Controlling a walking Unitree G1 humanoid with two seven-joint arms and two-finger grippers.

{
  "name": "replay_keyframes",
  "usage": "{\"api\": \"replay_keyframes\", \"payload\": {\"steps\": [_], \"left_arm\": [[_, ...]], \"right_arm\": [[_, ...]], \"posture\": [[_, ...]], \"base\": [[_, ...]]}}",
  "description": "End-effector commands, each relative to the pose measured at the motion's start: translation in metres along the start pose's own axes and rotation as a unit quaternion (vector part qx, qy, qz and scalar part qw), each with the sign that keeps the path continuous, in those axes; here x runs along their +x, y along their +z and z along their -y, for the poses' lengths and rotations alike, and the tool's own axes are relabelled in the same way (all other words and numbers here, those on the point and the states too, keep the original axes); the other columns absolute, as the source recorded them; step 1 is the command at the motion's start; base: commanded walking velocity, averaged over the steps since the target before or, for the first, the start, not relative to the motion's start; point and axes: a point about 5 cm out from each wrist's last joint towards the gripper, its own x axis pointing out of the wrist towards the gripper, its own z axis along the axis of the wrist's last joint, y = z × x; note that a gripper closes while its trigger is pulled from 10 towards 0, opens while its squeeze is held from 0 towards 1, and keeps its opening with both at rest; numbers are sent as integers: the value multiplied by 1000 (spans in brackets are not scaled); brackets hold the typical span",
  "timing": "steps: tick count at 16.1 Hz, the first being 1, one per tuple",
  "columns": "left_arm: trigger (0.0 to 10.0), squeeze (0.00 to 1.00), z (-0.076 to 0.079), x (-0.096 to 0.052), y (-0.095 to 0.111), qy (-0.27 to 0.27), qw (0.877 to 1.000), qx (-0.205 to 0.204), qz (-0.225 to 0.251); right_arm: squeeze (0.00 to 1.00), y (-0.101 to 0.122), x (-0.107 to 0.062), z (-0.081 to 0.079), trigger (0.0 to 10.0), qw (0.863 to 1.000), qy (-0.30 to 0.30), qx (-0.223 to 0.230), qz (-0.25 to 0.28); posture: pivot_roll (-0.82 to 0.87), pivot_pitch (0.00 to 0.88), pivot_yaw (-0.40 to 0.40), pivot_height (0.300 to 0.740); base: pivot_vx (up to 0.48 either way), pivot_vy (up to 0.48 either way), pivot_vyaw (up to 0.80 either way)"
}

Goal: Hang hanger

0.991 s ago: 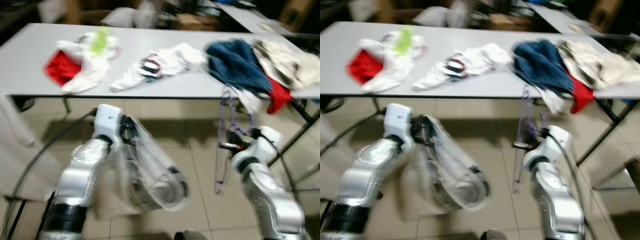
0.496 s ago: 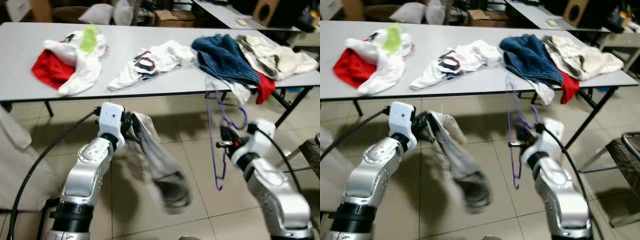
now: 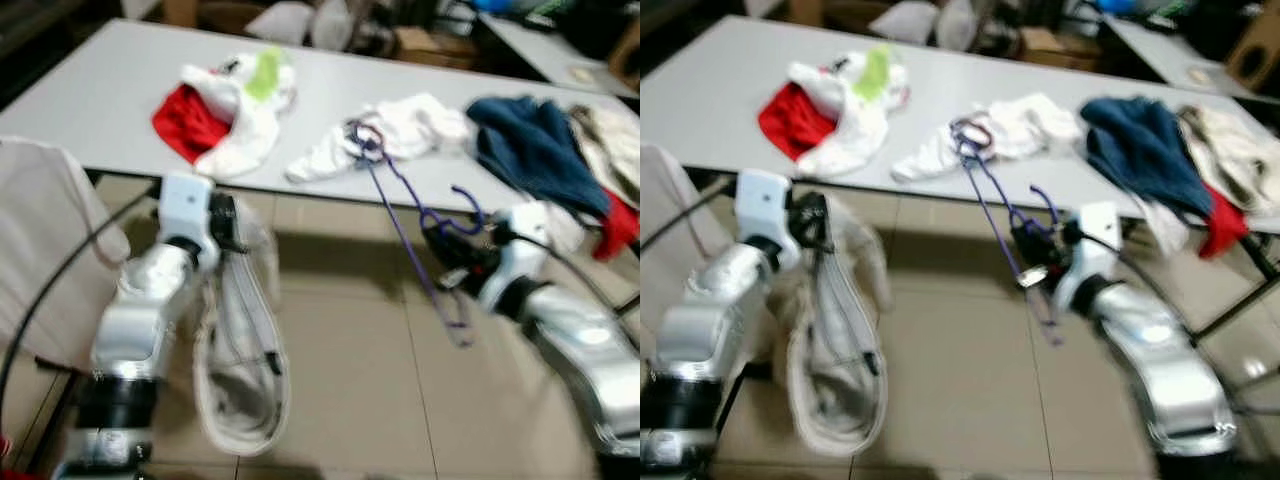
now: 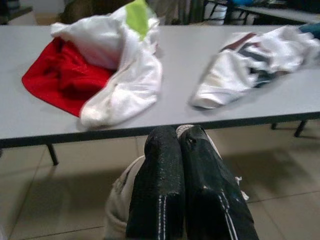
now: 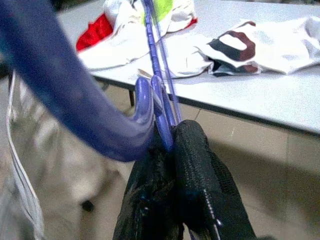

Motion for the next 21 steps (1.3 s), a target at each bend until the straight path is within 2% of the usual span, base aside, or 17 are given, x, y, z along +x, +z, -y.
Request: {"api": "replay_keyframes", "payload": {"steps": [1,2,3,5,6,7,8,9,11,13,15,16,19,21], "left_arm": [[10000,0,16,10,27,-40,998,9,56],[10000,0,15,15,37,-48,997,15,66],[10000,0,16,17,40,-53,996,18,70],[10000,0,18,28,55,-79,993,33,84],[10000,0,18,29,56,-83,992,35,84],[10000,0,20,38,64,-110,989,44,90],[10000,0,21,40,66,-116,988,45,91],[10000,0,22,49,80,-135,984,50,103],[10000,0,22,59,110,-152,978,47,132],[10000,0,22,66,140,-162,972,50,163],[10000,0,25,70,160,-171,966,55,185],[10000,0,25,70,163,-172,965,55,189],[10000,0,24,69,183,-170,959,44,221],[10000,0,25,64,200,-167,951,40,256]], "right_arm": [[0,2,-8,5,10000,1000,14,-11,2],[0,6,-15,5,10000,998,56,-28,-2],[0,7,-19,5,10000,997,74,-37,-5],[0,11,-40,4,10000,984,159,-75,-35],[0,11,-44,5,10000,982,168,-77,-40],[0,16,-56,14,10000,978,185,-80,-49],[0,17,-58,16,10000,978,189,-80,-49],[0,20,-67,19,10000,972,213,-81,-56],[0,24,-73,19,10000,966,238,-79,-58],[0,26,-71,11,10000,959,268,-73,-51],[0,25,-66,4,10000,955,279,-80,-52],[0,25,-65,3,10000,956,278,-83,-53],[0,26,-38,1,10000,966,235,-101,-34],[0,31,-25,-5,10000,966,236,-102,-19]], "posture": [[-78,0,-90,740],[-81,0,-92,740],[-81,0,-92,740],[-78,0,-102,740],[-78,0,-102,740],[-74,0,-113,740],[-74,0,-113,740],[-77,0,-112,740],[-81,0,-106,740],[-85,0,-102,740],[-89,0,-95,740],[-92,0,-92,740],[-96,0,-84,740],[-85,0,-95,740]], "base": [[360,0,0],[356,0,0],[356,0,0],[351,0,0],[337,0,0],[330,0,0],[326,0,0],[326,0,0],[322,0,0],[324,0,0],[326,0,0],[326,0,0],[330,0,0],[343,0,0]]}}
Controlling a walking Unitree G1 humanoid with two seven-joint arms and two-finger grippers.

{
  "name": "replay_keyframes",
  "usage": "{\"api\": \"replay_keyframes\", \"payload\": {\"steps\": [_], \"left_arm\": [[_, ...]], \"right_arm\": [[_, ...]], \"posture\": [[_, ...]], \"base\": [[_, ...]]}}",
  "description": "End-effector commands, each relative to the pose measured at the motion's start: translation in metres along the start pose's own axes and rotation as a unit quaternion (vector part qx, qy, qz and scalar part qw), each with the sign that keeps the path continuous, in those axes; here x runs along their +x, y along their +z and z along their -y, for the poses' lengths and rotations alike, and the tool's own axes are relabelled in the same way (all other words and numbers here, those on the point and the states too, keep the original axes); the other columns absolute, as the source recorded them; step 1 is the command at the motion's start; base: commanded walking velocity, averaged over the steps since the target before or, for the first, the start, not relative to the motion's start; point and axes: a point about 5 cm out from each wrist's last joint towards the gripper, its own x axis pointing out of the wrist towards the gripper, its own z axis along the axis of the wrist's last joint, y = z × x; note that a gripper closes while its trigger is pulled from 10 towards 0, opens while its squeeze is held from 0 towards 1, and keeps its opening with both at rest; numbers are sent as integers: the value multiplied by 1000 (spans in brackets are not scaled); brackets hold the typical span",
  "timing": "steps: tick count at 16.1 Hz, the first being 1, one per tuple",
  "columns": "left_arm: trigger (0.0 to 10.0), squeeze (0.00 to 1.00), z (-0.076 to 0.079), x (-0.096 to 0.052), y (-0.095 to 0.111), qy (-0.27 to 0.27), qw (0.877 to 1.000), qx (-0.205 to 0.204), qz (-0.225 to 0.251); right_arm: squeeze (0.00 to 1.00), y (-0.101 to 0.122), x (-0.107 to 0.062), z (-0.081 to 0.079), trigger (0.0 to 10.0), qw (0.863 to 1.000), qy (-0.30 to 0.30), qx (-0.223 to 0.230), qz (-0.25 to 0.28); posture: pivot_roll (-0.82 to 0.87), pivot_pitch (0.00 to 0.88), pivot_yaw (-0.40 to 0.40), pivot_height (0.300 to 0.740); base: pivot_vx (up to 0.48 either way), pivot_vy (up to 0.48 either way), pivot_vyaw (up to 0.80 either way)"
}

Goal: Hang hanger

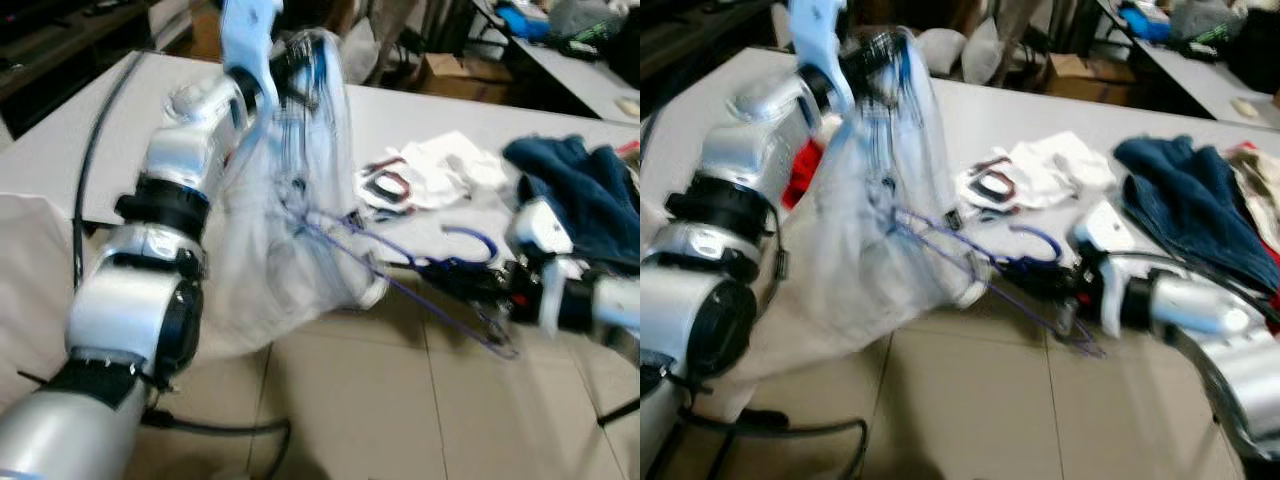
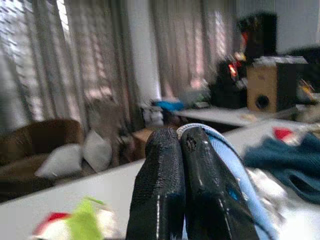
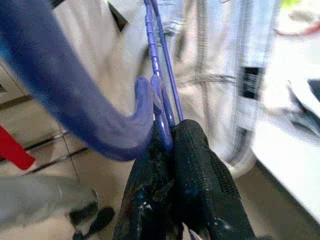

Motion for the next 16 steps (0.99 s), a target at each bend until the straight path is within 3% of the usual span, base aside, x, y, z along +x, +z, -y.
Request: {"api": "replay_keyframes", "payload": {"steps": [1,6,9,10,11,13,15,16], "left_arm": [[10000,0,-1,4,35,1,998,10,69],[10000,0,14,4,57,-47,993,19,108],[10000,0,21,4,71,-68,989,15,132],[10000,0,21,4,73,-69,988,15,136],[10000,0,21,3,82,-68,986,7,151],[10000,0,18,1,96,-66,983,6,171],[10000,0,11,-2,114,-57,979,0,197],[10000,0,-3,-12,136,-30,971,2,236]], "right_arm": [[0,3,3,4,10000,1000,-11,-14,-5],[0,7,30,32,10000,998,-63,-28,-14],[0,14,43,80,10000,983,-173,-41,-42],[0,18,44,87,10000,980,-192,-45,-40],[0,31,46,109,10000,968,-244,-54,-29],[0,54,45,136,10000,947,-310,-83,-16],[0,92,38,160,10000,915,-382,-129,30],[0,148,23,169,10000,872,-434,-156,165]], "posture": [[-85,0,-95,740],[-80,0,-106,740],[-76,0,-111,740],[-77,0,-111,740],[-77,0,-111,740],[-77,0,-110,740],[-74,0,-114,740],[-62,0,-133,740]], "base": [[349,0,0],[355,0,0],[358,0,0],[356,0,0],[356,0,0],[356,0,0],[354,0,0],[360,0,0]]}}
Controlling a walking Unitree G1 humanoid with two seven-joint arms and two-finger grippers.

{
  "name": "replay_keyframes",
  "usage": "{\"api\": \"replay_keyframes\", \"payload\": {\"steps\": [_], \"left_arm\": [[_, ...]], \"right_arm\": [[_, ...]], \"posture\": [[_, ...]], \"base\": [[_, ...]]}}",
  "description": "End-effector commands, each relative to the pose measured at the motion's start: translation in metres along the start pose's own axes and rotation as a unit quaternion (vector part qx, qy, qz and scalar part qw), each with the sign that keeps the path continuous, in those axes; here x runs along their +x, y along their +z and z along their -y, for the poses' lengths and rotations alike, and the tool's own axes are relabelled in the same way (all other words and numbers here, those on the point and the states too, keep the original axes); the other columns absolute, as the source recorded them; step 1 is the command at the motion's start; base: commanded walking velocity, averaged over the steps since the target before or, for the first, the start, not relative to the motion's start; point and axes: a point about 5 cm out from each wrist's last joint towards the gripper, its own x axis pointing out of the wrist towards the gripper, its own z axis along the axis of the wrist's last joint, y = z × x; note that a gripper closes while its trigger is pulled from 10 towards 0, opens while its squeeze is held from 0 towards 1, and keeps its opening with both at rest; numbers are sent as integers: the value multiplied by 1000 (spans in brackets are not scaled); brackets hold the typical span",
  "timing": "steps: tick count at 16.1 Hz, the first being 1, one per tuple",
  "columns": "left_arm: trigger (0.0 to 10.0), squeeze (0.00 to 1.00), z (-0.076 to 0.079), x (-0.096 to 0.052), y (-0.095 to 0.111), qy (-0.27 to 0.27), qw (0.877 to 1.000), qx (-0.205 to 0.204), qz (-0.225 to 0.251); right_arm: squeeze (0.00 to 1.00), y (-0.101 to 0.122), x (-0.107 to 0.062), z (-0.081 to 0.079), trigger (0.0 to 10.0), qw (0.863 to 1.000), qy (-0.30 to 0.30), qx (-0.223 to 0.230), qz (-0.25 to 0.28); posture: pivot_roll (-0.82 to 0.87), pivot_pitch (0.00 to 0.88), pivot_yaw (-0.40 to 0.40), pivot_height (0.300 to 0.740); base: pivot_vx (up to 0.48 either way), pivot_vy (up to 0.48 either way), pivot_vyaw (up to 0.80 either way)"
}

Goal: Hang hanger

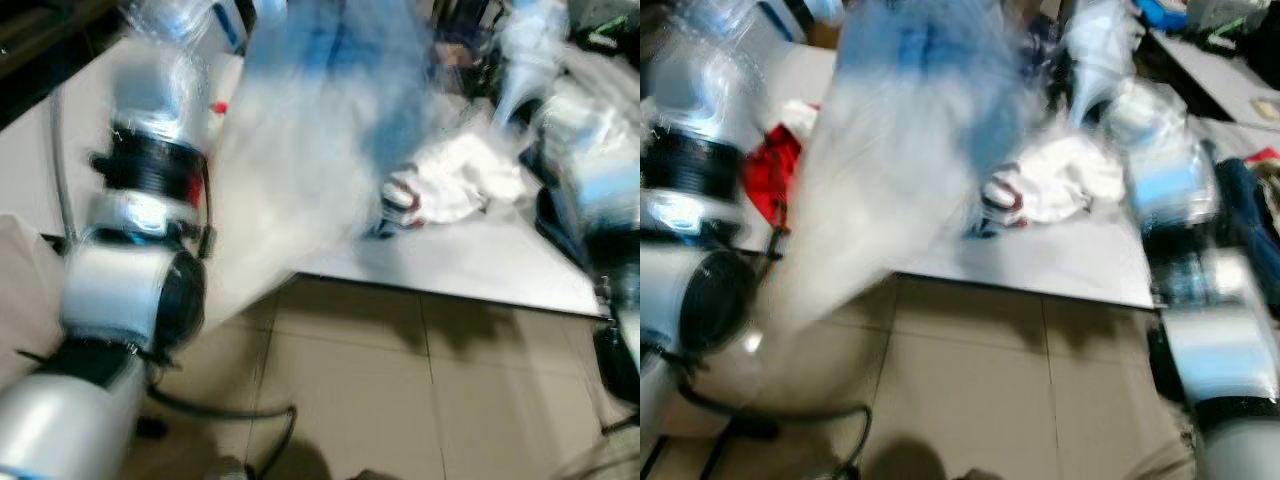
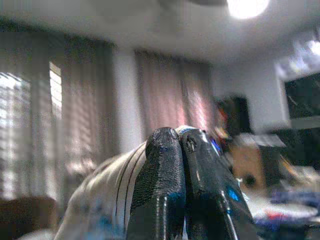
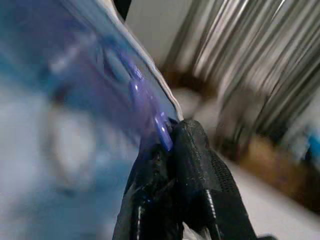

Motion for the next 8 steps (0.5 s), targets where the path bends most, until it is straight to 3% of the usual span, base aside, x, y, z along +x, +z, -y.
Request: {"api": "replay_keyframes", "payload": {"steps": [1,4,6,8], "left_arm": [[10000,0,-3,3,31,7,998,9,60],[10000,0,-11,-6,39,25,997,15,75],[10000,0,-12,-12,30,32,997,9,63],[10000,0,-7,-29,-12,44,999,-3,-1]], "right_arm": [[0,36,-4,32,10000,991,-81,12,102],[0,42,-4,30,10000,982,-104,13,155],[0,30,-4,16,10000,985,-89,-7,151],[0,0,-10,-15,10000,992,-25,-23,125]], "posture": [[-62,0,-133,740],[-57,0,-141,740],[-58,0,-137,740],[-64,0,-124,740]], "base": [[364,0,0],[364,0,0],[337,0,0],[293,0,0]]}}
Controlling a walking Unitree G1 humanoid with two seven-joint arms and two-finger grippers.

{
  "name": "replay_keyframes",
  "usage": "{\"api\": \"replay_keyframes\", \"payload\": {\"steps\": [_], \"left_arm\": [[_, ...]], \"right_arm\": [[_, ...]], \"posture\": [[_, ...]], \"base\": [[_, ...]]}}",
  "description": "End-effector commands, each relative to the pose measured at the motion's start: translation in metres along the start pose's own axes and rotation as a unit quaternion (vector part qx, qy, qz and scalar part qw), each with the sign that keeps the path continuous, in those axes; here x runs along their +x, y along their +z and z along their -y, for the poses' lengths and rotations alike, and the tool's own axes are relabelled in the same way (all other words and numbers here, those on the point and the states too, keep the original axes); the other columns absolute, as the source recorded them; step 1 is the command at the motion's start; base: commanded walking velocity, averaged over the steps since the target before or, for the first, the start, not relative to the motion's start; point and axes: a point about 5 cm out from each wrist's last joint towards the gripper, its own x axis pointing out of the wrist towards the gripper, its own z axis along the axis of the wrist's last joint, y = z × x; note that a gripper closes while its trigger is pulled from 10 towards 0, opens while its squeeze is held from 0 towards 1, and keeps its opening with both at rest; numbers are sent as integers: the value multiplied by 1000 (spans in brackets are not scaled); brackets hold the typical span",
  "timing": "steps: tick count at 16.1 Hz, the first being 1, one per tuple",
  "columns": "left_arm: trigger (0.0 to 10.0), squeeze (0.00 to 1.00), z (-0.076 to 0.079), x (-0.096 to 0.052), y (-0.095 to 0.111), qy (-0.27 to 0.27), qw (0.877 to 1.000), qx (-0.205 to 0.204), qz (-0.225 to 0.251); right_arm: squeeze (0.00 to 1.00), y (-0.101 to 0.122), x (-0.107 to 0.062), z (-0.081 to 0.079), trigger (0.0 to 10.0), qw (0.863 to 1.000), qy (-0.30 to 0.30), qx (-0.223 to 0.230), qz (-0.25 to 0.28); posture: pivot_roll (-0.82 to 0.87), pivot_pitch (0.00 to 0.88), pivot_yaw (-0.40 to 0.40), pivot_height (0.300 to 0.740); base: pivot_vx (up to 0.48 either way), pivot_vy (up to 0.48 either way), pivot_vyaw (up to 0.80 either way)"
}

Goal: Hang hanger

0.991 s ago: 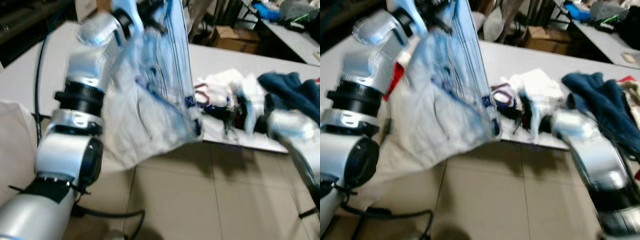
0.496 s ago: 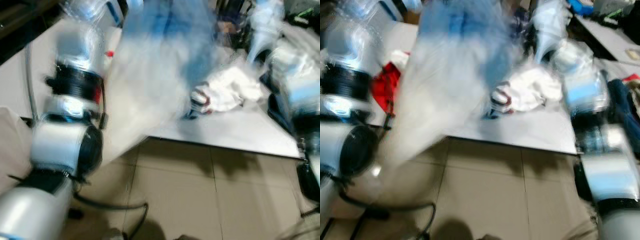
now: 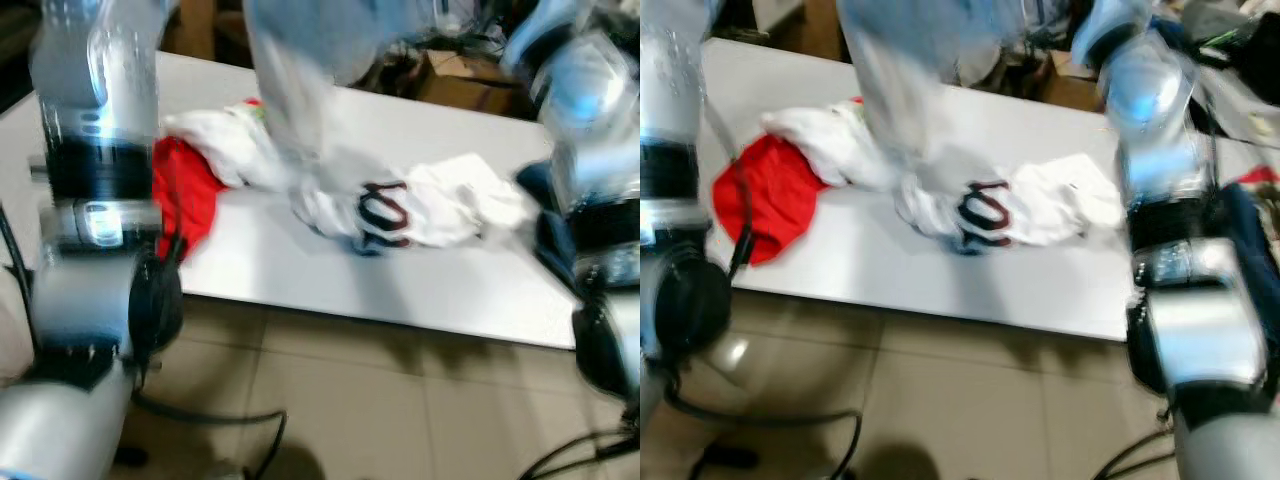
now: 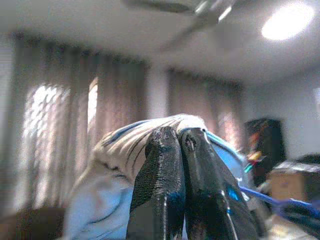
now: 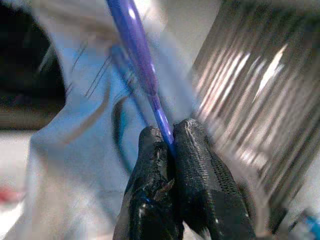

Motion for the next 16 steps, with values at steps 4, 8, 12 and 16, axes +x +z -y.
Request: {"api": "replay_keyframes", "payload": {"steps": [4,8,12,16], "left_arm": [[10000,0,14,-85,-139,45,959,60,-273],[10000,0,-29,-117,-149,123,909,161,-364],[0,0,-57,-121,-138,131,886,214,-389],[0,0,-86,-144,-132,149,850,257,-436]], "right_arm": [[0,-35,-71,-81,10000,970,241,37,-22],[0,-19,-136,-116,10000,909,402,104,-25],[0,0,-152,-87,10000,890,438,121,-40],[0,16,-160,-51,10000,888,433,145,-49]], "posture": [[-71,0,-110,740],[-80,0,-97,740],[-78,0,-98,740],[-83,0,-98,740]], "base": [[0,0,0],[0,0,0],[0,0,0],[0,0,0]]}}
